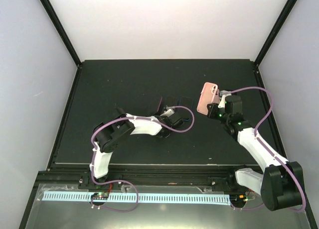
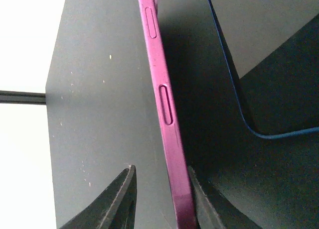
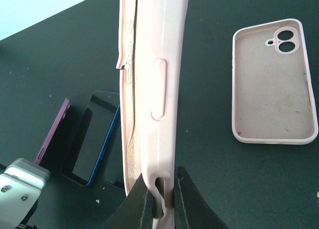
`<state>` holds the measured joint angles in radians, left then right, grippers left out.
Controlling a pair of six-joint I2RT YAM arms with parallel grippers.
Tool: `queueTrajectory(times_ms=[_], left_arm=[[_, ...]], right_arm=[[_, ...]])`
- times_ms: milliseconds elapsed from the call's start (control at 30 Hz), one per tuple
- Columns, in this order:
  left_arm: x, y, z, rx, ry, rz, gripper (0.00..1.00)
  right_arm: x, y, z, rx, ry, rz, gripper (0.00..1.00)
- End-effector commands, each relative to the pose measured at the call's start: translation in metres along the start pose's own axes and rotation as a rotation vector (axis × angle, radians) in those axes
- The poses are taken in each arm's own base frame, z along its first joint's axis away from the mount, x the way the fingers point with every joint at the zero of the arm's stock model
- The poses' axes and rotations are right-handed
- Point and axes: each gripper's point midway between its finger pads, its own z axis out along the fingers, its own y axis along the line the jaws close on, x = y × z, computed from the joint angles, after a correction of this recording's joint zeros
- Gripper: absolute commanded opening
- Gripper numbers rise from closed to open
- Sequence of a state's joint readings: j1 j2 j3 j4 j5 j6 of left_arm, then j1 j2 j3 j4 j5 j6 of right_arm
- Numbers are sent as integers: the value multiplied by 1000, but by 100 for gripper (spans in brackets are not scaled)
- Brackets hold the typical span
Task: Take the phone out of the phone case
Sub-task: Place the phone at the center of the board.
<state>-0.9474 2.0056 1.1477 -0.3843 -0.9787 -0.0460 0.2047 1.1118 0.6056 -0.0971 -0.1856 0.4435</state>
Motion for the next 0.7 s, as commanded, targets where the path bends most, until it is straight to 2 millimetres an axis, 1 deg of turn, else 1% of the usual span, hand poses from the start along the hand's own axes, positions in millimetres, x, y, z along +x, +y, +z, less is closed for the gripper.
queueTrajectory(times_ms=[0,100,167,267,367,533,600,667], left_arm=[[-1,3,1,9,25,-5,31],[-1,3,2,14,29,-12,35],[-1,4,1,20,36,-18,41],[-1,10,-3,33,39,-62,53],[-1,16,-11,86,32,-130,60],[1,24,-29,179,3,-220,66],[4,27,-36,214,-11,-253,68],[6,31,-43,248,-29,-287,69]], right_arm=[[-19,6,-2,-17,-48,-16,1],[-19,5,-3,-14,-52,-19,1],[-20,4,-3,-7,-57,-24,1],[-23,2,-3,8,-64,-37,1],[-26,1,-3,27,-55,-70,1],[-38,0,-8,75,-32,-149,1],[-43,3,-11,78,-38,-210,1],[-46,0,-13,98,-34,-260,1]])
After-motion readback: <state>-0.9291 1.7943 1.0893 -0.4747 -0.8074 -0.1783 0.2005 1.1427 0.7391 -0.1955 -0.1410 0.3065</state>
